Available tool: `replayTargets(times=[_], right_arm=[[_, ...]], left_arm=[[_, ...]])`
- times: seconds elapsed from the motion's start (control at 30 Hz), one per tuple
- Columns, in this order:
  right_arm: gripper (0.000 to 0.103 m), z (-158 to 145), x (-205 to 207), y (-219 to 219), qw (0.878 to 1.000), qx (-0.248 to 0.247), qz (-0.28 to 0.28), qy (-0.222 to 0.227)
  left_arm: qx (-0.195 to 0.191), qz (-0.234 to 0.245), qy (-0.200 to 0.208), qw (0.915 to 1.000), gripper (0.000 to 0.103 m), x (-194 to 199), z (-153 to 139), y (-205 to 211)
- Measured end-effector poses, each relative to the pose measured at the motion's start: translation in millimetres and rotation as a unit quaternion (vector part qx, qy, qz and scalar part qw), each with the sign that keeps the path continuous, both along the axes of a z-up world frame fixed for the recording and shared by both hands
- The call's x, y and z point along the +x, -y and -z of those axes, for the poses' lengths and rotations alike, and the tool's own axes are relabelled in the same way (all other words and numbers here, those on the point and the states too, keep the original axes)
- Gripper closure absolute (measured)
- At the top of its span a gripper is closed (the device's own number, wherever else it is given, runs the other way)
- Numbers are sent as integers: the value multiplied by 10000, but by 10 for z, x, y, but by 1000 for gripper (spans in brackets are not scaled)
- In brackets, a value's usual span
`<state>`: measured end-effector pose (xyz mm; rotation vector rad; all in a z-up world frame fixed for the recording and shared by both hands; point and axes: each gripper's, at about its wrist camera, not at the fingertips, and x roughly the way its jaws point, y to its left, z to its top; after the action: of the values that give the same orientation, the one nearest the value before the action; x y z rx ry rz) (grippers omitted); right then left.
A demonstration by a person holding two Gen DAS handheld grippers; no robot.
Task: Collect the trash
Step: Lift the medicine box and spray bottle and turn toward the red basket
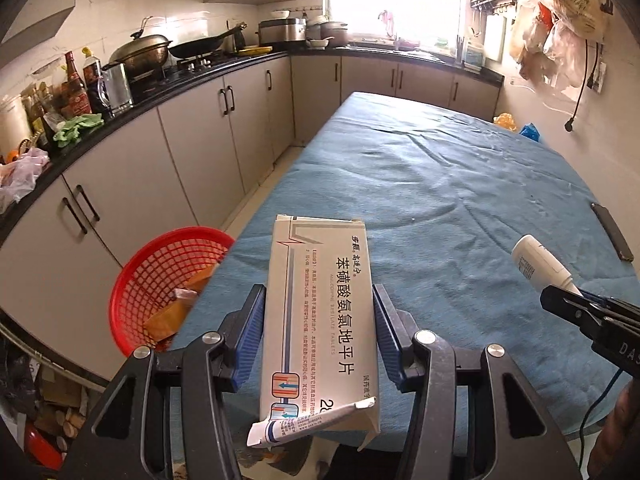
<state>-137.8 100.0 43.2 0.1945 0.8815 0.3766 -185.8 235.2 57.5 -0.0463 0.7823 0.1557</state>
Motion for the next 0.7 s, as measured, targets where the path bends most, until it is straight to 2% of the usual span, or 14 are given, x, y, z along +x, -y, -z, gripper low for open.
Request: replayTargets(times=[0.3, 0.7], right_arm=[[71, -33, -114, -228, 9996, -53, -153, 220], [71, -70, -243, -493, 9981, -108, -387, 463]], left_arm=[[263, -81, 100, 9996, 52, -133, -29, -75], [248, -183, 217, 9993, 52, -267, -79, -215]])
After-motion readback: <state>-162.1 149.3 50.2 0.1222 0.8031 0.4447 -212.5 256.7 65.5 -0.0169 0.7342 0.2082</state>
